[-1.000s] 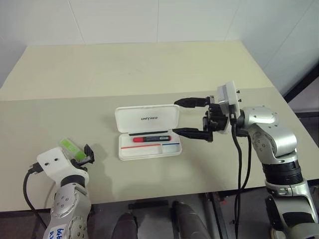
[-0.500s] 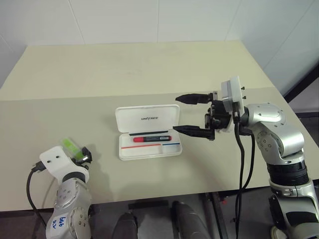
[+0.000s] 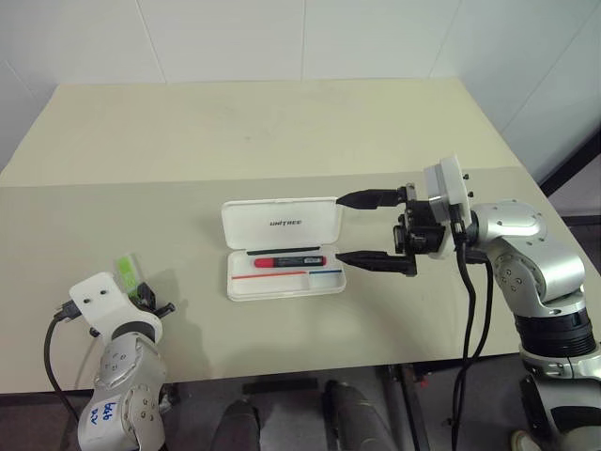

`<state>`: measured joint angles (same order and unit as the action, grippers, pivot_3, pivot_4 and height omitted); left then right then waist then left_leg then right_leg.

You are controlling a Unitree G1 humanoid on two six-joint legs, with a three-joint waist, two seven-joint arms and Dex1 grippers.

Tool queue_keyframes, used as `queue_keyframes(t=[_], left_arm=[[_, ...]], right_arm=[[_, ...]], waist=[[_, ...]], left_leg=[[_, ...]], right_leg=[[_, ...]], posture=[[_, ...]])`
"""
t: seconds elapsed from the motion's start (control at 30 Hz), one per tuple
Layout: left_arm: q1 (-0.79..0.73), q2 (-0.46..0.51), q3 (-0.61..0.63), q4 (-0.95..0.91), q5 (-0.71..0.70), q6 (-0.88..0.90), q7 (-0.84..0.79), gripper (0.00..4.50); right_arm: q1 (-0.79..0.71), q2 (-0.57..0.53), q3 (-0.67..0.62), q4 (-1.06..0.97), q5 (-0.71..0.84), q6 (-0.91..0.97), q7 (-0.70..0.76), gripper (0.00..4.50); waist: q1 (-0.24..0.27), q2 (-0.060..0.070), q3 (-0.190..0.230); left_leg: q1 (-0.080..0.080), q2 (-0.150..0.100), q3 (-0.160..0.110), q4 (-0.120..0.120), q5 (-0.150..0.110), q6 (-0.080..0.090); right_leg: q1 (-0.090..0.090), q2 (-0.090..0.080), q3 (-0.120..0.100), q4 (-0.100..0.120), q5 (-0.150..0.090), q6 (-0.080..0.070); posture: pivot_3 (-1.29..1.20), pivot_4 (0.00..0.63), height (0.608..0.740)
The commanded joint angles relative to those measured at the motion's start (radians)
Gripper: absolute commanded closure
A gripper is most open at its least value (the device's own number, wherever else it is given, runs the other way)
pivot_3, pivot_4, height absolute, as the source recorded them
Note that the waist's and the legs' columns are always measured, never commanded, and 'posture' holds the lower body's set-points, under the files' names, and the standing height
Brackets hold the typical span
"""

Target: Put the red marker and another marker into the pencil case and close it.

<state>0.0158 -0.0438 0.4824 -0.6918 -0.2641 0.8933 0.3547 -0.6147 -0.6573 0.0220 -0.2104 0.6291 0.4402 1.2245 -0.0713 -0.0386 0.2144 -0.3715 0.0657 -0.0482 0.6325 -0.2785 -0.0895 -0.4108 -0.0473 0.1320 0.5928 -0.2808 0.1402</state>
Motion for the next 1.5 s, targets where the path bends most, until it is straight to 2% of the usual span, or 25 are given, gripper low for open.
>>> queue_keyframes(t=[0.03,0.07,0.17,0.27,0.53,0.63,0.7,0.77,0.87,1.0,1.13,1.27,1.4,1.5], left_arm=[[-0.021,0.031,0.013,-0.020,-0.001,-0.020,-0.026,3.46],[-0.025,0.062,0.000,-0.026,-0.001,-0.030,-0.055,3.46],[-0.051,0.075,-0.001,-0.033,-0.029,-0.124,-0.110,3.46],[-0.022,0.144,-0.070,-0.044,0.007,-0.263,-0.222,3.46],[-0.076,0.323,-0.199,-0.019,0.031,-0.557,-0.477,3.46],[-0.080,0.391,-0.241,0.021,0.026,-0.663,-0.601,3.46],[-0.068,0.471,-0.283,0.076,0.038,-0.832,-0.763,3.46],[-0.064,0.524,-0.294,0.148,0.003,-0.920,-0.883,3.46],[-0.087,0.573,-0.323,0.214,-0.073,-0.944,-1.018,3.46],[-0.104,0.645,-0.350,0.275,-0.183,-0.884,-1.197,3.46],[-0.210,0.700,-0.347,0.432,-0.177,-0.952,-1.326,3.46],[-0.311,0.728,-0.359,0.557,-0.239,-0.914,-1.463,3.46],[-0.379,0.782,-0.436,0.650,-0.257,-0.864,-1.677,3.46],[-0.443,0.772,-0.476,0.723,-0.222,-0.885,-1.740,3.46]], right_arm=[[0.010,-0.021,-0.024,-0.040,0.025,-0.006,0.031,0.00],[0.015,-0.024,-0.023,-0.039,0.021,-0.009,0.035,0.00],[0.027,-0.024,-0.029,-0.027,0.008,-0.024,0.036,0.00],[0.040,-0.013,-0.035,-0.011,-0.007,-0.046,0.018,0.00],[0.083,-0.012,-0.072,0.005,-0.036,-0.098,-0.046,0.00],[0.099,-0.029,-0.103,0.006,-0.048,-0.105,-0.073,0.00],[0.117,-0.049,-0.131,0.003,-0.058,-0.105,-0.089,0.00],[0.139,-0.071,-0.159,-0.005,-0.061,-0.107,-0.104,0.00],[0.170,-0.091,-0.191,-0.022,-0.061,-0.104,-0.122,0.00],[0.207,-0.104,-0.224,-0.059,-0.057,-0.097,-0.156,0.00],[0.247,-0.106,-0.250,-0.106,-0.046,-0.081,-0.192,0.00],[0.275,-0.108,-0.264,-0.138,-0.036,-0.068,-0.216,0.00],[0.298,-0.108,-0.274,-0.174,-0.027,-0.055,-0.243,0.00],[0.312,-0.110,-0.281,-0.193,-0.019,-0.044,-0.258,0.00]], waist=[[0.000,0.000,0.000],[0.000,0.000,0.000],[0.003,0.000,0.000],[0.009,0.000,0.000],[0.021,0.000,0.000],[0.020,0.000,0.000],[0.020,0.000,0.000],[0.020,0.000,0.000],[0.020,0.000,0.000],[0.016,0.001,0.000],[0.016,0.002,0.001],[0.018,0.002,0.001],[0.016,0.002,0.001],[0.018,0.002,0.001]], left_leg=[[0.000,0.000,0.000,0.000,0.000,0.000],[0.000,0.000,0.000,0.000,0.000,0.000],[0.000,0.000,0.000,0.000,0.000,0.000],[0.000,0.000,0.000,-0.001,0.000,-0.001],[0.000,0.000,0.001,-0.001,0.000,-0.001],[0.000,0.000,0.002,-0.002,0.000,-0.001],[0.000,0.000,0.002,-0.002,0.000,-0.001],[0.000,0.000,0.003,-0.003,0.000,-0.001],[0.000,0.000,0.003,-0.003,-0.001,0.000],[0.000,0.000,0.003,-0.003,-0.001,0.000],[0.000,0.000,0.003,-0.002,-0.001,0.000],[0.000,0.000,0.004,-0.001,-0.001,0.000],[0.000,0.000,0.004,-0.003,-0.001,0.001],[0.000,0.000,0.004,-0.003,-0.001,0.001]], right_leg=[[0.000,0.000,0.000,0.000,0.000,0.000],[0.000,0.000,0.000,0.000,0.000,0.000],[0.000,0.000,0.000,0.000,0.000,0.000],[0.000,0.000,0.000,-0.001,0.000,0.000],[-0.001,0.000,0.001,-0.001,0.000,0.000],[-0.001,0.000,0.001,-0.001,0.000,0.000],[-0.001,0.000,0.001,-0.001,0.000,0.000],[-0.001,0.000,0.001,-0.001,0.000,-0.001],[-0.001,0.000,0.002,-0.001,0.000,-0.001],[-0.001,0.000,0.002,-0.001,0.000,-0.001],[-0.002,0.000,0.002,0.000,0.000,-0.001],[-0.001,0.000,0.002,0.000,0.000,-0.001],[-0.002,0.000,0.002,0.000,0.000,-0.001],[-0.003,0.000,0.002,0.002,0.000,0.000]], posture=[[0.00,0.150,0.740],[0.00,0.150,0.740],[0.00,0.150,0.740],[0.00,0.150,0.740],[0.00,0.150,0.740],[0.00,0.150,0.740],[0.00,0.150,0.740],[0.00,0.150,0.740],[0.00,0.150,0.740],[0.00,0.150,0.740],[0.00,0.150,0.740],[0.00,0.150,0.740],[0.00,0.150,0.740],[0.00,0.150,0.740]])
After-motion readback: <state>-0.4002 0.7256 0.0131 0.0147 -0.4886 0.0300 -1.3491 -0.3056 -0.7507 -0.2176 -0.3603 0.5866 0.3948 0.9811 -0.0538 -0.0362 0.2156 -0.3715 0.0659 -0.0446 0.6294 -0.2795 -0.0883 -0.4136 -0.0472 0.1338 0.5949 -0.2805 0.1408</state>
